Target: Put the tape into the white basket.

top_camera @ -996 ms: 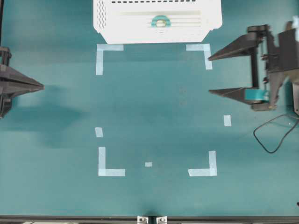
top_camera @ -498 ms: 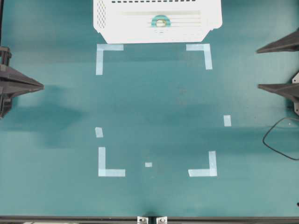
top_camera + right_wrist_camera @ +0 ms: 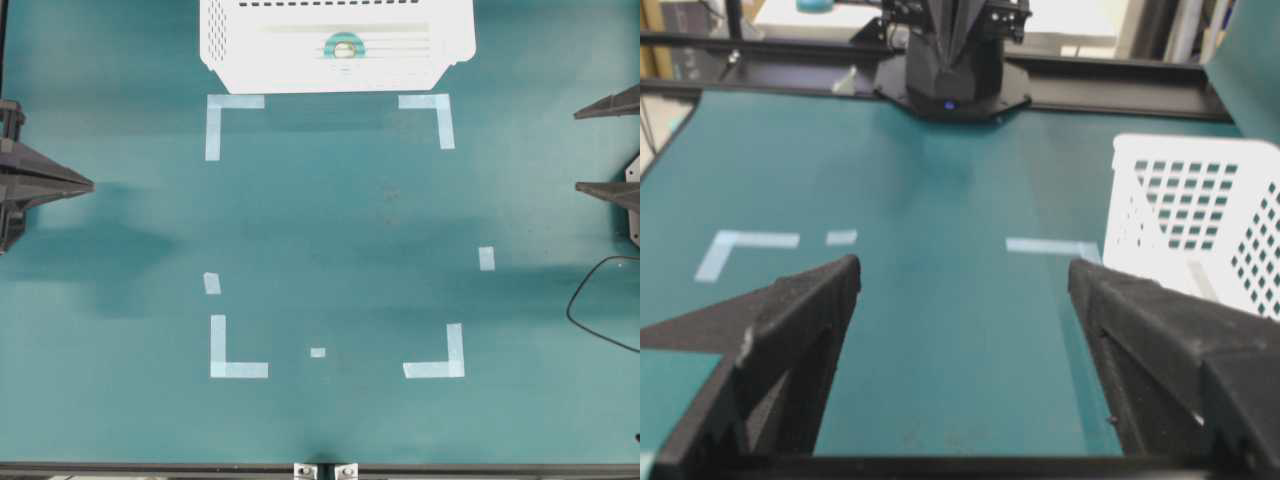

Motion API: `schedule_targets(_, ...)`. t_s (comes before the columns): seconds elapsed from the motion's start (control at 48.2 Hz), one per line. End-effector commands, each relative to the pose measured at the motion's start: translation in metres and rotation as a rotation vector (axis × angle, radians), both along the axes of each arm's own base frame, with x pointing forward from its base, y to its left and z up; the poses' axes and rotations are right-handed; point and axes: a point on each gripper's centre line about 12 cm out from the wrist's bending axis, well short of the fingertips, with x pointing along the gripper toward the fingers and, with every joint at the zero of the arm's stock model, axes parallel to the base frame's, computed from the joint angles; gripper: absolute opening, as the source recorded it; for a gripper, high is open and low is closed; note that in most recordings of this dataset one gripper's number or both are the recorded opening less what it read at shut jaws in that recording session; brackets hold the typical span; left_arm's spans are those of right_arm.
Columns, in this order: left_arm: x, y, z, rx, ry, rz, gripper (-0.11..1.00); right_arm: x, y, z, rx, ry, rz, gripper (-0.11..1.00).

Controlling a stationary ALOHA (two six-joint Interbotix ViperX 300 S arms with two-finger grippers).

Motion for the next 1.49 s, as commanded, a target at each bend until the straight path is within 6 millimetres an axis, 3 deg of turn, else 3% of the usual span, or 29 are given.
schedule_targets(0.0,0.001,0.0,0.005,-0.003,-0.014,0.002,-0.11,-0.002,0.001,0.002,-0.007,-0.029,0.005,0.92)
schedule_targets(0.498,0.001,0.0,0.005,-0.002,-0.014,0.002,-0.11,-0.007,-0.001,-0.039,-0.021,0.096,-0.005,0.92)
schedule_targets(0.809,0.001,0.0,0.005,-0.002,-0.014,0.002,-0.11,-0.011,-0.001,-0.08,-0.02,0.232,-0.008,0.92)
schedule_targets(1.473,0.001,0.0,0.004,0.0,-0.012,0.003,-0.11,-0.011,0.001,-0.104,-0.02,0.275,0.008,0.92)
